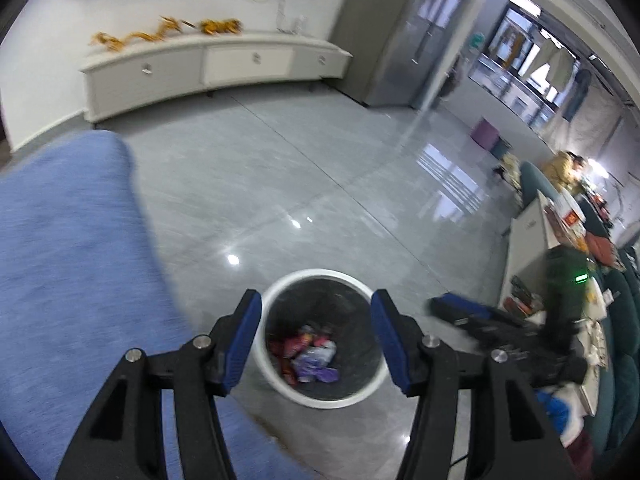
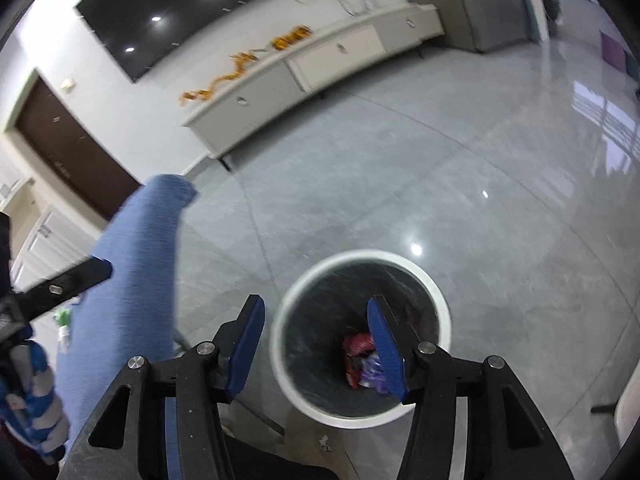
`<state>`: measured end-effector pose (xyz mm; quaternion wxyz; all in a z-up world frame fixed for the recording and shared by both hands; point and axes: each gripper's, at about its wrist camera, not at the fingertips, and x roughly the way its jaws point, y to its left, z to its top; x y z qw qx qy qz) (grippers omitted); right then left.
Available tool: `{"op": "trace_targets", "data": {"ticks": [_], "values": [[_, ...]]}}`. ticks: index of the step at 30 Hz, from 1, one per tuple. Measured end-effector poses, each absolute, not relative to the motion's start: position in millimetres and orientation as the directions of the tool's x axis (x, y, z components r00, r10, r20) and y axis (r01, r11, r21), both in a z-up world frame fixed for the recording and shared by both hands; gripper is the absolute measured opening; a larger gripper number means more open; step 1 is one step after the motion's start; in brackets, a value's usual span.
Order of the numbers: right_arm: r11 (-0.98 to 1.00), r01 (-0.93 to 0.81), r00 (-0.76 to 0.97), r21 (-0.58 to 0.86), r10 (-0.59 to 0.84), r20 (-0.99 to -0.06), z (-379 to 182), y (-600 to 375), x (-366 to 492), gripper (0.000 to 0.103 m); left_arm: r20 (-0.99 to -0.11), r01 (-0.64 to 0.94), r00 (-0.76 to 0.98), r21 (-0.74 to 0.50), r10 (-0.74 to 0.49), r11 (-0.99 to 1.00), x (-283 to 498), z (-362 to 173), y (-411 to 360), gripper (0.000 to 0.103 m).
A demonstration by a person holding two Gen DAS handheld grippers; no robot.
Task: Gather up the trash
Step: 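Move both open tools back toward the remaining wrappers on the rug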
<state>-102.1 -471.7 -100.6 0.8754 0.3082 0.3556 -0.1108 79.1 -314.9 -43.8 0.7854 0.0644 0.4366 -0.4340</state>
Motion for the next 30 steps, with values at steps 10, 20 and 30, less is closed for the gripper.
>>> {"op": "trace_targets", "data": {"ticks": [10,20,30], "values": [[0.890,0.116,0.848,0.442,0.143,-0.511,32,-390,-86,0.051,-0.650,0.528,0.545,-0.223,-0.529,0.819,127,5,-137,0.055],[0.927,-0.145,0.846,0.345,0.297,-0.443,117,-274,-7,0.051,-0.639,0.208,0.712,-0.202,-0.289,0.957,171,-4,40,0.055],[0.927,-0.235,0.734,0.294,0.367,-0.571,61,-154,135,0.051,-0.743,0.091,0.629,-0.221,-0.228,0.971,187,-76,70,0.055]]}}
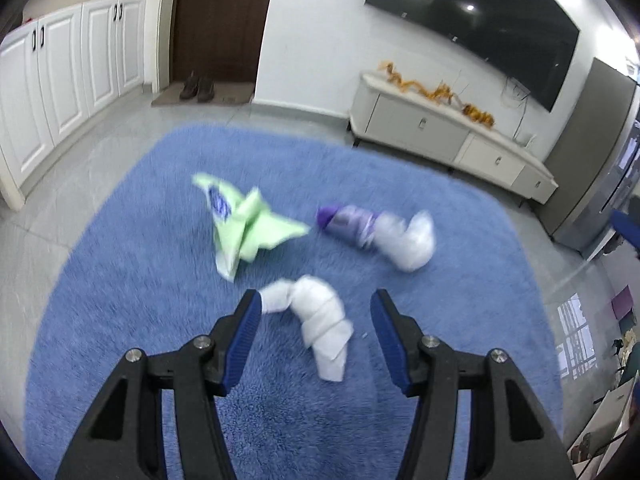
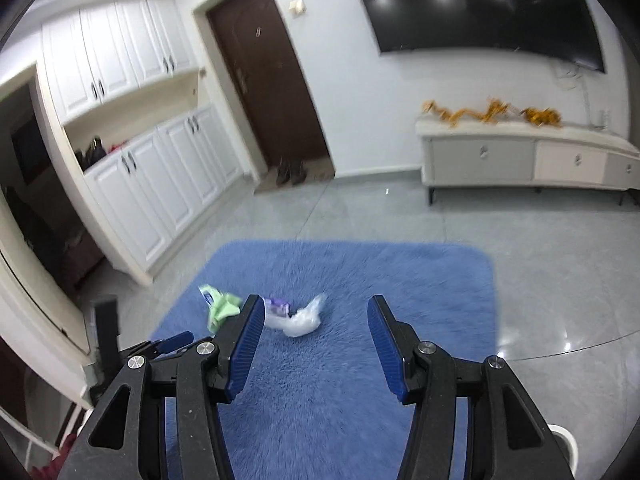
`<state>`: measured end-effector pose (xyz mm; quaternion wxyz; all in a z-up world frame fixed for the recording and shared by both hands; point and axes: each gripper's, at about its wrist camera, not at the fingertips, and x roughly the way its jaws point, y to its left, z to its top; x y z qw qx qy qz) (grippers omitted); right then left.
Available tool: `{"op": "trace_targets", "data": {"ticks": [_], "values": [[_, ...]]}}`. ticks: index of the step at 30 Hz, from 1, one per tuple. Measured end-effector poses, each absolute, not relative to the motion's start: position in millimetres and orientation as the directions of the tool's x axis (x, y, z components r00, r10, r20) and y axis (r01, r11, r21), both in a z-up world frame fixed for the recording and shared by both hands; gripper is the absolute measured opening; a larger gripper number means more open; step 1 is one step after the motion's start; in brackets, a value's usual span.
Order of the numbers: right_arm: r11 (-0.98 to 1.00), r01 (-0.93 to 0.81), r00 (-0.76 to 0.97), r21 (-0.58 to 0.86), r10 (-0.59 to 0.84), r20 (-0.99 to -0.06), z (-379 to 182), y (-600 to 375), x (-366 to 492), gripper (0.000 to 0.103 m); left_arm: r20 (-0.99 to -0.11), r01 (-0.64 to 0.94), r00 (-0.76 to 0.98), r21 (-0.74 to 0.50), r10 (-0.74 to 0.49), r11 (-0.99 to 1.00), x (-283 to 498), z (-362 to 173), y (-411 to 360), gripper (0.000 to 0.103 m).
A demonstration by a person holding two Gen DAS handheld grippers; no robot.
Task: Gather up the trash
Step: 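Move both open tools back toward the remaining wrappers on the rug, then grasp a white tissue with the left tool while the right tool grasps a clear plastic bag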
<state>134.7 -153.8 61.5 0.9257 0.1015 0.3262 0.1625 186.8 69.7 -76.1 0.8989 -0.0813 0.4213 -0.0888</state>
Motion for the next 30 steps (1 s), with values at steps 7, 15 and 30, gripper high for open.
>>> {"op": "trace_targets", "data": {"ticks": [7,15,30], "values": [[0.920,-0.212,0.632,0.331,0.387,-0.672,-21,-115,216,0.051,-0.764,0.078,0.599,-0.241,-0.239,0.967,210,-101,63,0.055],[0.914,-0.186,0.573,0.360,0.399,-0.716,-67,-103,247,0.050,-0.768,0.105,0.603,-0.191,-0.215,0.976,218,-112,53,0.049],[0.883,-0.284,0.554,0.374,0.469,-0.688,-63,-100,189,0.030,-0.713,0.147,0.640,-0.252,-0.286,0.956,171,-91,65,0.021]]}}
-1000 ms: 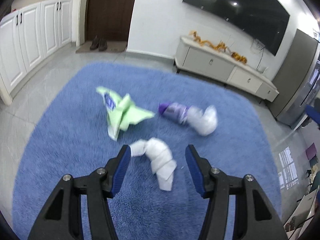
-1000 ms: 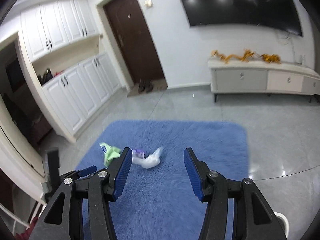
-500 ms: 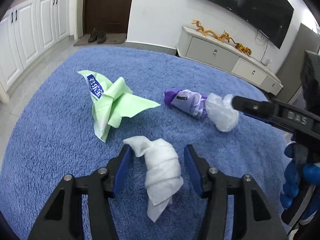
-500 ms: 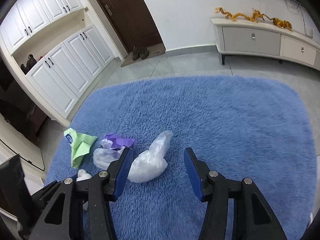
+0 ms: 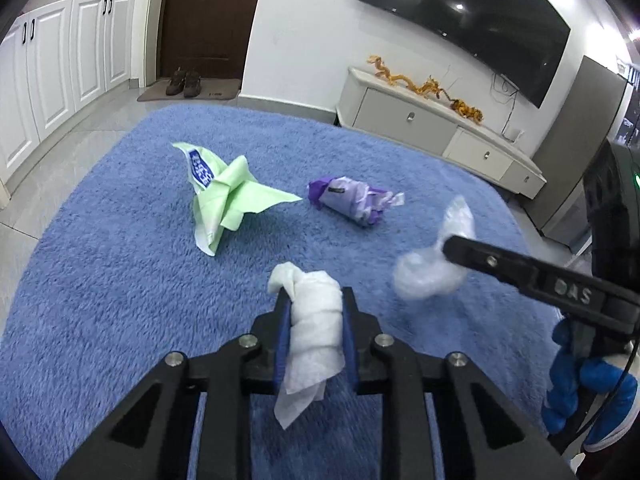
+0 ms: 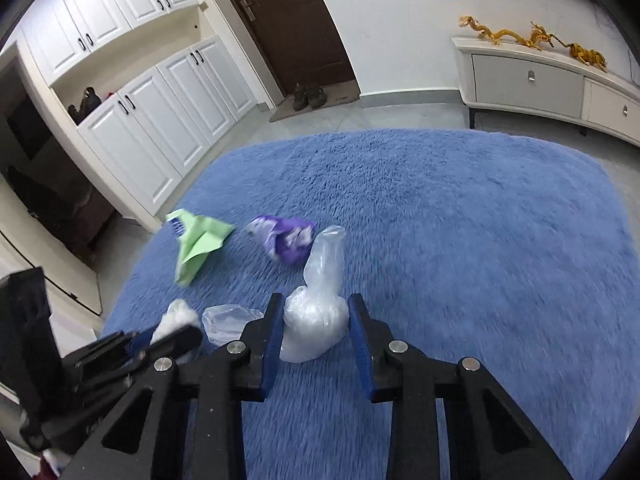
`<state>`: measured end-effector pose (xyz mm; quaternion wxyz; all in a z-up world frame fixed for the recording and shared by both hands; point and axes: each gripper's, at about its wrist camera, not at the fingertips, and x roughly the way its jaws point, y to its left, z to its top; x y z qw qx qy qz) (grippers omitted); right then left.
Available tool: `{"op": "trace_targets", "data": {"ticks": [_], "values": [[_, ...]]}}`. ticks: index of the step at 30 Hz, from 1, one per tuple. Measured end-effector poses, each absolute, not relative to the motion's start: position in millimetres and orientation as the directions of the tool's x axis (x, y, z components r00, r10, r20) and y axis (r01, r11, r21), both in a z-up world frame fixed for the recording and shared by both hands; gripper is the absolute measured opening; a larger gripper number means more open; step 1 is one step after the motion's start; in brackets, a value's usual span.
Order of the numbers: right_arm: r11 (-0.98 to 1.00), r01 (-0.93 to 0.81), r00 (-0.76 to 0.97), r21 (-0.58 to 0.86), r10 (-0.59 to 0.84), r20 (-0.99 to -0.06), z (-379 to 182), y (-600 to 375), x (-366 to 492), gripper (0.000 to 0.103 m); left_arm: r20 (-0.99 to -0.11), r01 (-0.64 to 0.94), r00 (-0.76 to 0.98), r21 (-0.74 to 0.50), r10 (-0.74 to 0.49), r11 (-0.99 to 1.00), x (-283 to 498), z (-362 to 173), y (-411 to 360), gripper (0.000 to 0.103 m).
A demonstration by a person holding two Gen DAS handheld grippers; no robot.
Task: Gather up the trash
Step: 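Grasp a white tissue with the left tool while the right tool grasps a clear plastic bag, then carry the tissue and plastic bag over the trash bin and open both tools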
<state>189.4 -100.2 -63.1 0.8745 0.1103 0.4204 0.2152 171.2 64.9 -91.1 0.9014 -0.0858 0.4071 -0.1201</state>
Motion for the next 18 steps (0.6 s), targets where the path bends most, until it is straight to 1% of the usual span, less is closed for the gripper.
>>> {"op": "trace_targets", "data": {"ticks": [10,14,18], "values": [[0.872,-0.292,0.632,0.392,0.484,-0.606,-20,-152,104,0.030,-0.664,0.190,0.679,-0.253,-0.313,0.949,125,-55,57,0.021],[0.874,-0.271,0.673,0.403,0.471,-0.570,-5,-175,74,0.030,-0.646,0.195,0.695,-0.251,-0.314,0.948,114,-40,55,0.021],[0.883,-0.245,0.723,0.400,0.441,-0.531,10,-200,48,0.030,-0.606,0.208,0.727,-0.252,-0.322,0.945,105,-15,55,0.021]]}}
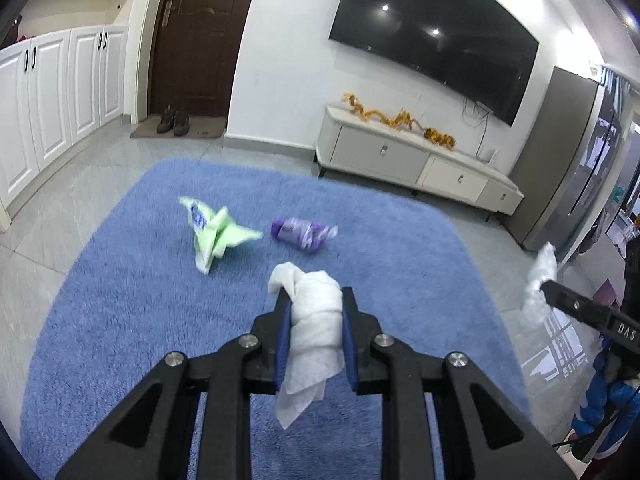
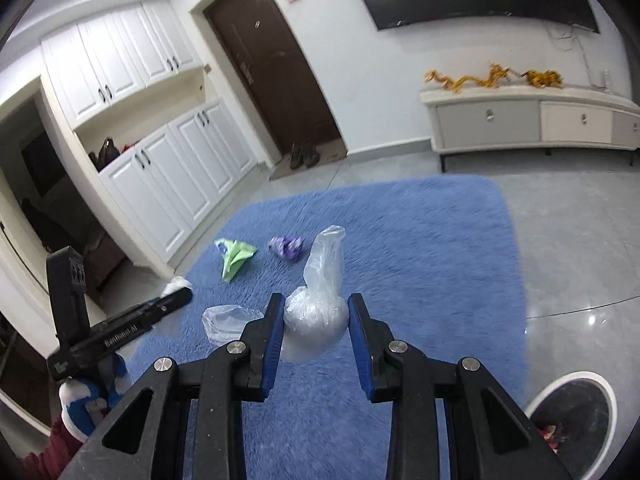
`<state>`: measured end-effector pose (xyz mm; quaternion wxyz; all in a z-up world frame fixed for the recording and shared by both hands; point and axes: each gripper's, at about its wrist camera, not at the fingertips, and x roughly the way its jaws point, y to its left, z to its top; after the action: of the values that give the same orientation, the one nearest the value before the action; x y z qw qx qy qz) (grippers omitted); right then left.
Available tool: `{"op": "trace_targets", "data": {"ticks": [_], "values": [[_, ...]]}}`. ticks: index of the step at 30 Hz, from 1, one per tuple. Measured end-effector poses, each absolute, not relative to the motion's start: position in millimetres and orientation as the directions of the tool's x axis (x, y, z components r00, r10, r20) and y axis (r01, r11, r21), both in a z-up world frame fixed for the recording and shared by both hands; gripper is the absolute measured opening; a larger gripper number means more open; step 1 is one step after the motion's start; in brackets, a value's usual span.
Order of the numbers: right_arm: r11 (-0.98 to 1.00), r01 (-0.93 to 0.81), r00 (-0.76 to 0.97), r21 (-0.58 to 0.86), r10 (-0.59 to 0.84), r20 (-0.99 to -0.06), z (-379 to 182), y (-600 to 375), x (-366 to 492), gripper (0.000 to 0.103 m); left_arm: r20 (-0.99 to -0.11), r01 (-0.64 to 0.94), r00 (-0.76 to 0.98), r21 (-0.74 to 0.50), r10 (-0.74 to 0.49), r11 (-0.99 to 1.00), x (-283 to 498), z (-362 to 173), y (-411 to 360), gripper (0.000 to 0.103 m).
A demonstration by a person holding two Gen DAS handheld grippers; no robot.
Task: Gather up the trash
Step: 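Carry the tissue and plastic bag over the trash bin and open both tools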
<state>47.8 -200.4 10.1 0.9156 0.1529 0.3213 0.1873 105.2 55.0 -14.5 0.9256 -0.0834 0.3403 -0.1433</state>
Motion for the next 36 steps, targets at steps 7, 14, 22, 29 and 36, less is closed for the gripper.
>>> {"op": "trace_targets", "data": {"ticks": [7,14,22,29,36], "values": [[0.905,-0.136,0.811,0.402,0.335,-0.480,28,-262,11,0.030,-0.542,0.304,0.744,-0.246,-0.391,0.920,99,31,17,0.021],[0.906,0.023,0.877,0.422,0.184,-0.443,32,-341,-27,0.030,-0.531,0.444,0.687,-0.234,-0.496,0.865,100,51,-65,0.021],[0.886,0.215,0.881,0.411,0.006,-0.473,9,-416,-69,0.030,-0.585,0.595,0.554,-0.218,-0.592,0.773,97,43,-182,0.021],[0.826,0.341,0.830,0.449,-0.039,-0.557,-42,-458,-82,0.030,-0.661,0.699,0.438,-0.175,-0.609,0.693,79,10,-277,0.021],[0.788,0.394,0.796,0.473,-0.036,-0.605,-76,-480,-99,0.030,-0.696,0.733,0.422,-0.116,-0.581,0.671,57,-15,-310,0.021]]}}
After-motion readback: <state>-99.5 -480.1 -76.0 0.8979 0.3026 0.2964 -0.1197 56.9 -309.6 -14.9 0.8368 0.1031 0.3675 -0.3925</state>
